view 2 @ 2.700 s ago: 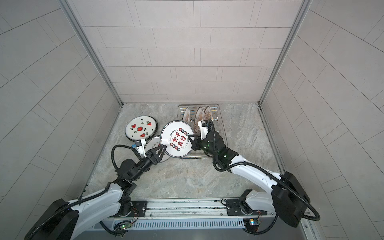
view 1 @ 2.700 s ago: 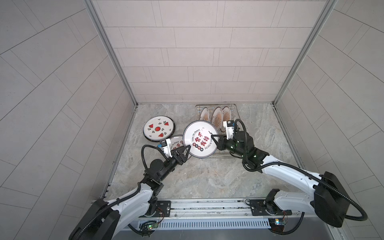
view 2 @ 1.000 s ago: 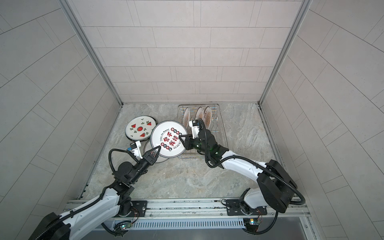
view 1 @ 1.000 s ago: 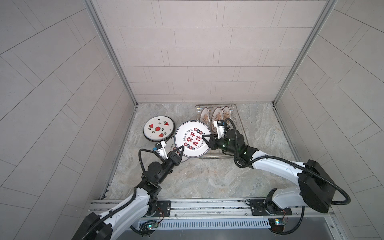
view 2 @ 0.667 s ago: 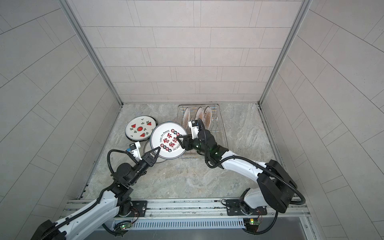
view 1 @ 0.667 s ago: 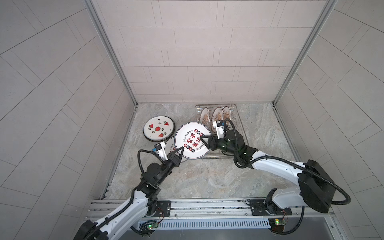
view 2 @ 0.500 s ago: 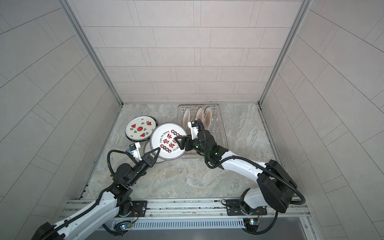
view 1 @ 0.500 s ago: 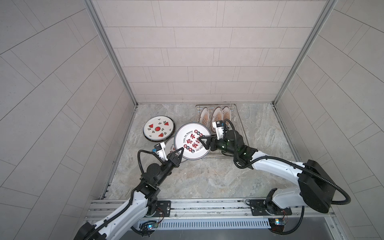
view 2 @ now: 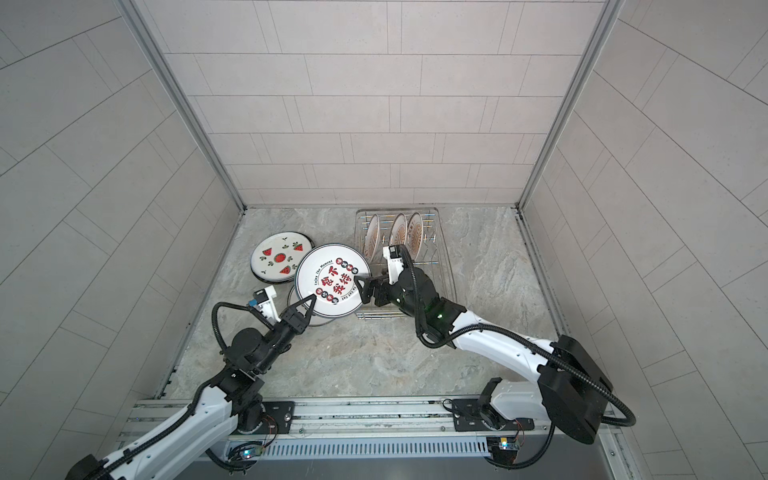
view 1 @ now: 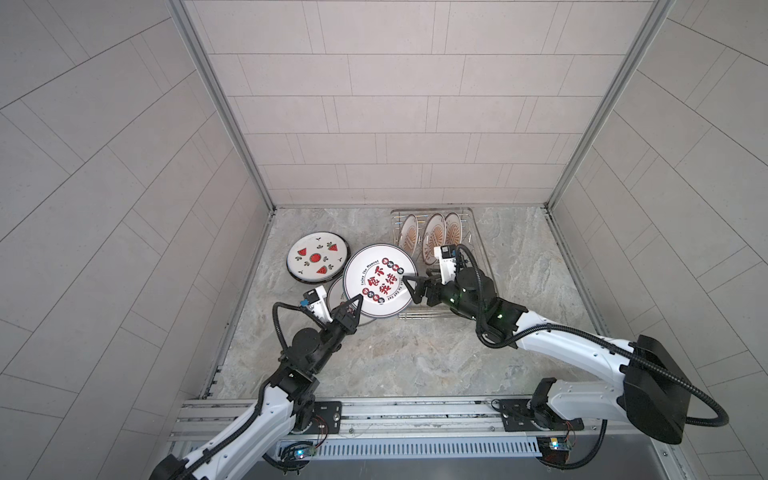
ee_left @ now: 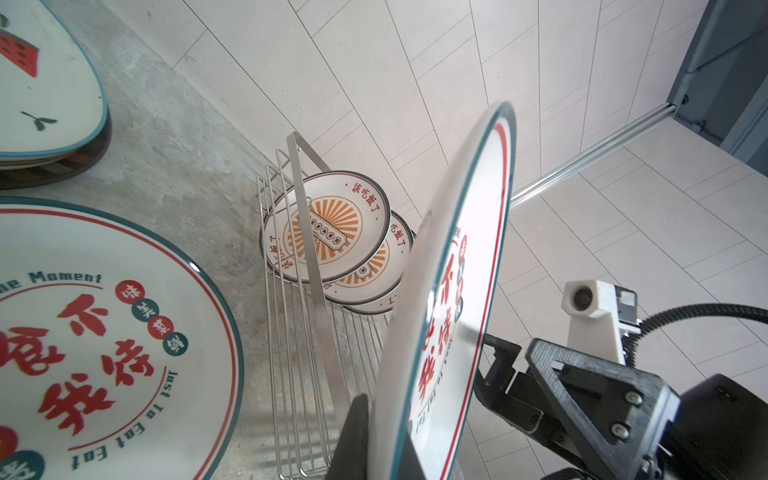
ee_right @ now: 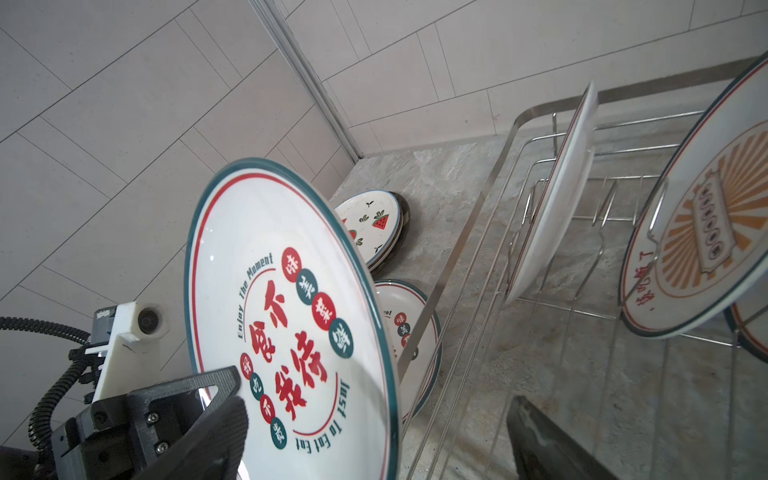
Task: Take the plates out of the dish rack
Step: 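Carry the plate to the table with the left gripper while the right withdraws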
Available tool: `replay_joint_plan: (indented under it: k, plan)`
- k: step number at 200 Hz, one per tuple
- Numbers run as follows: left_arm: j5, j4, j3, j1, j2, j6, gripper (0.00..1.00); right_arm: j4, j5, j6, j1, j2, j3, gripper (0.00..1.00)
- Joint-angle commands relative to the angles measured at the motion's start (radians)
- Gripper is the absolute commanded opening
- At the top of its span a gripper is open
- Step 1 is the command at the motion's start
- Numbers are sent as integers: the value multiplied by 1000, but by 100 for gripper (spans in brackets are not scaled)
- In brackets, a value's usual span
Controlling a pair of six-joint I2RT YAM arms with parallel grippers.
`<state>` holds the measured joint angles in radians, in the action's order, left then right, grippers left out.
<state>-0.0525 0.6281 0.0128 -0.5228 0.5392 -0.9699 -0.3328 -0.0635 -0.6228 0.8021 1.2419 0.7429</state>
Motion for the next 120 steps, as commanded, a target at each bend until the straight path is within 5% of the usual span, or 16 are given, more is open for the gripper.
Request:
replay_joint_plan:
  k: [1,120]
  plan:
    - [84,-24,21,17,-37,-19,0,24,81,53,16,-46,-20,99]
    - [96,-187,69,183,-25,-141,0,64,64,209,140,87,114,99]
